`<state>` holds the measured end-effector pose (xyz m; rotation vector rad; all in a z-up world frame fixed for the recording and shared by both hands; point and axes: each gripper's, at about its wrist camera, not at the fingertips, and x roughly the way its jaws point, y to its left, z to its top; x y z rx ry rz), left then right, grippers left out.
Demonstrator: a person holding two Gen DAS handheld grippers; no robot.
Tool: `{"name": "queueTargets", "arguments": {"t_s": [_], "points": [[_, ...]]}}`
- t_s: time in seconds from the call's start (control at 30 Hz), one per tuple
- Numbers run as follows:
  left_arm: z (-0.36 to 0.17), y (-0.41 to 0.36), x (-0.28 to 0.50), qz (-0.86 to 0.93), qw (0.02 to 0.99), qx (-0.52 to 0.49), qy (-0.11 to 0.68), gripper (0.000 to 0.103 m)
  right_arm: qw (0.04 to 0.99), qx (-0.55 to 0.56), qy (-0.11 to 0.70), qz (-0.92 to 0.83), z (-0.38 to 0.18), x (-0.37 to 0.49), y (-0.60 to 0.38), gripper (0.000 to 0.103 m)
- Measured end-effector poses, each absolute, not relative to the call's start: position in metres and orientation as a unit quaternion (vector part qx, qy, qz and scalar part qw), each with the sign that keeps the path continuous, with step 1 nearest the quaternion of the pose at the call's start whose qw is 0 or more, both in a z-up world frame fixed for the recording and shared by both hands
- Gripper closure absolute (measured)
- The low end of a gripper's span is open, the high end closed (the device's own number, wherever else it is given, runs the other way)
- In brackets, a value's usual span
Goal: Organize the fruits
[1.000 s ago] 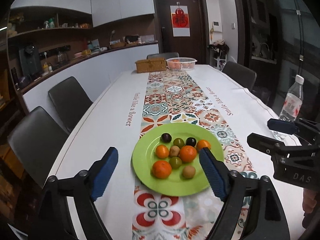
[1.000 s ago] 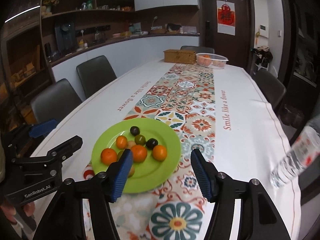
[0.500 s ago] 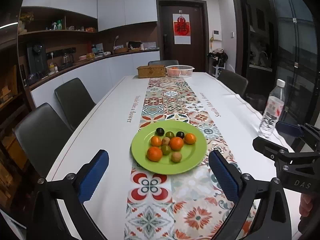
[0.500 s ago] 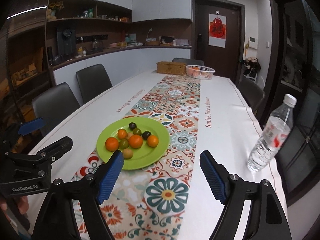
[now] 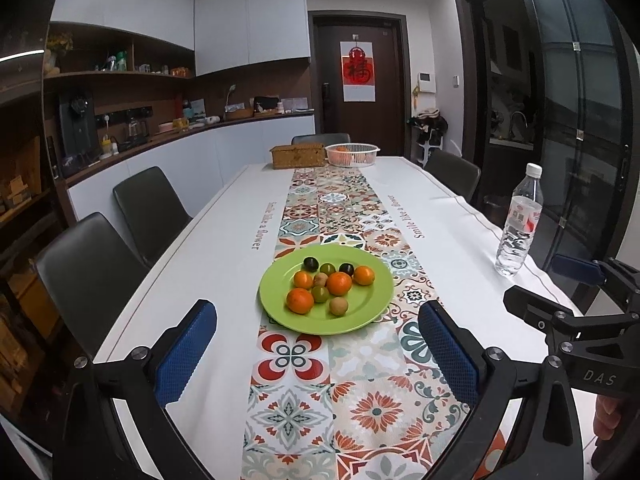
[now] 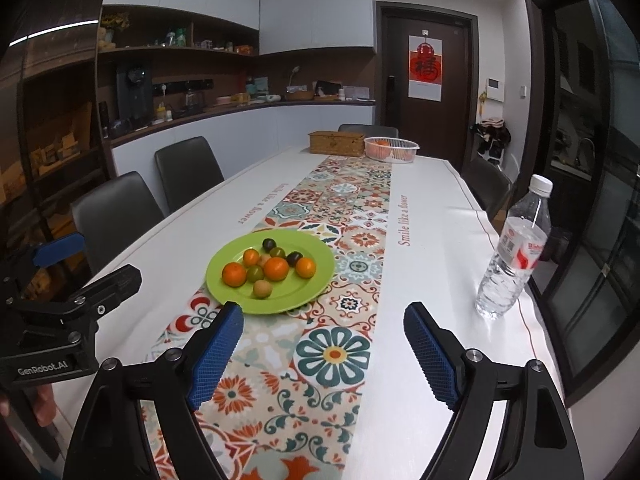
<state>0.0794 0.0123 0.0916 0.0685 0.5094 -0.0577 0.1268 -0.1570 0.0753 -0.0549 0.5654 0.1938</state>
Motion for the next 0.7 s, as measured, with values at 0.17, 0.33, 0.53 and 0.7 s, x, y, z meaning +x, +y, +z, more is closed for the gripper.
{"name": "queueTargets", "arguments": {"t_s": [0.17,0.33,0.53,0.7], "points": [[0.096,0.011,0.068,-0.031,0.968,0.034,0.245,0.0,0.956,-0.023,0.274,0.097,0.077,0.115,-0.16,0.02],[0.097,0.011,0.06,-0.029,0.969,0.034,0.244,0.0,0.958,-0.022,0.27,0.097,0.08,0.105,-0.16,0.02],[0.097,0.012,0.052,-0.032,0.969,0.032,0.243,0.0,0.958,-0.022,0.27,0.094,0.079,0.098,-0.16,0.02],[0.099,0.012,0.047,-0.027,0.971,0.033,0.237,0.0,0.957,-0.014,0.273,0.096,0.077,0.095,-0.161,0.02]]}}
